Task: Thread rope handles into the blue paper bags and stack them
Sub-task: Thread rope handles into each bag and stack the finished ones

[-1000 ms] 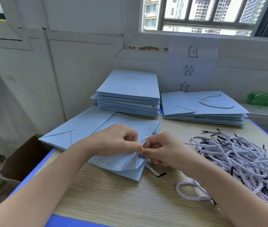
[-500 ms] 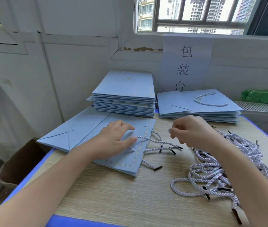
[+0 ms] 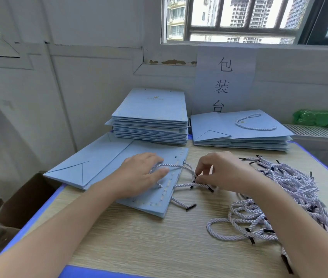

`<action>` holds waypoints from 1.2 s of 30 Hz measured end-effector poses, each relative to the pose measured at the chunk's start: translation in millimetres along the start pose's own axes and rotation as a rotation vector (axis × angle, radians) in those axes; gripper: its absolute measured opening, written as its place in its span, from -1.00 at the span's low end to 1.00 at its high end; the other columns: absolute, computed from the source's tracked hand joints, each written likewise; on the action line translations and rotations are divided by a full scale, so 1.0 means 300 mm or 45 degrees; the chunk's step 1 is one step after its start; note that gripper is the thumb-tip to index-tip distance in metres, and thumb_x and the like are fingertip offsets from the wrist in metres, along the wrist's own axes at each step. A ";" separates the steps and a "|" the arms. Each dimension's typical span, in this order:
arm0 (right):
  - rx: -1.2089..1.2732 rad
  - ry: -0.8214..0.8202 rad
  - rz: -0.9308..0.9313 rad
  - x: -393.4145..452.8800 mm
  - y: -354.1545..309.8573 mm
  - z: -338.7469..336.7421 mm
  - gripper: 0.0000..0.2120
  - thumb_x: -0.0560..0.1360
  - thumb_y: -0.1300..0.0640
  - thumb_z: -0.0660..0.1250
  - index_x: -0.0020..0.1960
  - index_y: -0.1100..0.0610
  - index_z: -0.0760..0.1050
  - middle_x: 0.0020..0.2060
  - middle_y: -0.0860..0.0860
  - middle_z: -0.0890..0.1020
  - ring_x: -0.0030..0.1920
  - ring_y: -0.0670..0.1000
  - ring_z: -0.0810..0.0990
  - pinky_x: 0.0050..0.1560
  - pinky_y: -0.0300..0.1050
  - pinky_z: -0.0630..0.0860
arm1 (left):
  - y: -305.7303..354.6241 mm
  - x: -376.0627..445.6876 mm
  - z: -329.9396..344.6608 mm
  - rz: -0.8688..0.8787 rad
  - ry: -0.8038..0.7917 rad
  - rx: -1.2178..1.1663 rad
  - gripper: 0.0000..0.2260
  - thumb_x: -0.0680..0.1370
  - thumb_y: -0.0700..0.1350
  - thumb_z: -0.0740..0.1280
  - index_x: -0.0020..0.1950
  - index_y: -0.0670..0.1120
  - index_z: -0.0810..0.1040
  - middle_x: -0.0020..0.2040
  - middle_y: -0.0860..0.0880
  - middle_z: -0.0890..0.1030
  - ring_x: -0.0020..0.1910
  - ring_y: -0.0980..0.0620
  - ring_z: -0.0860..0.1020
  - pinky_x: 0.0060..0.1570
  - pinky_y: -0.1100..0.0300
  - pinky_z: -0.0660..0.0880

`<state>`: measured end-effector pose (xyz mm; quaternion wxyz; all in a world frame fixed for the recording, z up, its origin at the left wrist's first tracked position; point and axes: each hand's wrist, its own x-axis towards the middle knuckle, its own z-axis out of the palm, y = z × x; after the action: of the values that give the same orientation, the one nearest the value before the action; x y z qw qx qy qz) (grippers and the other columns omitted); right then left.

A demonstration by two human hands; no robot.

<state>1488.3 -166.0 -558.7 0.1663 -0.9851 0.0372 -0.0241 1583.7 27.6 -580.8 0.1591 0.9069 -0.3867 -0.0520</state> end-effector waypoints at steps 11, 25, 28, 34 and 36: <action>0.793 0.235 -0.055 0.027 -0.013 0.021 -0.82 0.42 0.38 0.36 -0.23 0.13 0.52 -0.41 0.02 0.59 -0.38 -0.04 0.57 -0.26 -0.17 0.55 | 0.061 -0.034 0.019 0.134 -0.018 0.108 -0.31 0.26 0.56 0.10 0.08 0.03 0.35 0.02 0.07 0.26 0.08 0.08 0.21 0.12 0.17 0.22; 0.494 0.315 -0.139 0.057 -0.035 0.094 -0.73 0.39 0.20 0.46 -0.32 -0.09 0.46 -0.38 -0.15 0.55 -0.39 -0.24 0.44 -0.33 -0.39 0.35 | 0.072 -0.035 0.028 0.195 -0.049 0.086 -0.42 0.36 0.41 0.26 0.06 -0.05 0.31 0.05 0.03 0.27 0.05 0.04 0.25 0.08 0.17 0.21; 0.427 0.300 -0.173 0.057 -0.039 0.095 -0.70 0.40 0.20 0.45 -0.33 -0.12 0.43 -0.37 -0.17 0.54 -0.36 -0.20 0.42 -0.30 -0.37 0.34 | 0.075 -0.037 0.029 0.198 -0.030 0.090 -0.44 0.37 0.40 0.27 0.05 -0.04 0.30 0.05 0.04 0.27 0.05 0.05 0.23 0.06 0.18 0.19; 0.334 0.267 -0.223 0.070 -0.040 0.110 -0.79 0.44 0.21 0.41 -0.25 -0.04 0.46 -0.32 -0.15 0.48 -0.35 -0.25 0.41 -0.30 -0.39 0.31 | 0.080 -0.041 0.025 0.199 0.013 0.122 -0.50 0.40 0.38 0.28 0.00 -0.01 0.28 0.03 0.06 0.29 0.02 0.07 0.23 0.05 0.17 0.21; 0.272 0.234 -0.243 0.074 -0.037 0.110 -0.87 0.45 0.20 0.38 -0.19 -0.01 0.51 -0.31 -0.13 0.45 -0.35 -0.21 0.40 -0.29 -0.37 0.30 | 0.084 -0.042 0.026 0.200 0.022 0.114 -0.51 0.41 0.36 0.29 0.00 -0.01 0.28 0.04 0.06 0.30 0.03 0.06 0.24 0.07 0.16 0.23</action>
<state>1513.3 -146.4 -585.5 0.2630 -0.9545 -0.0442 -0.1337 1555.9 18.5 -580.2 0.1251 0.8804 -0.4573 -0.0142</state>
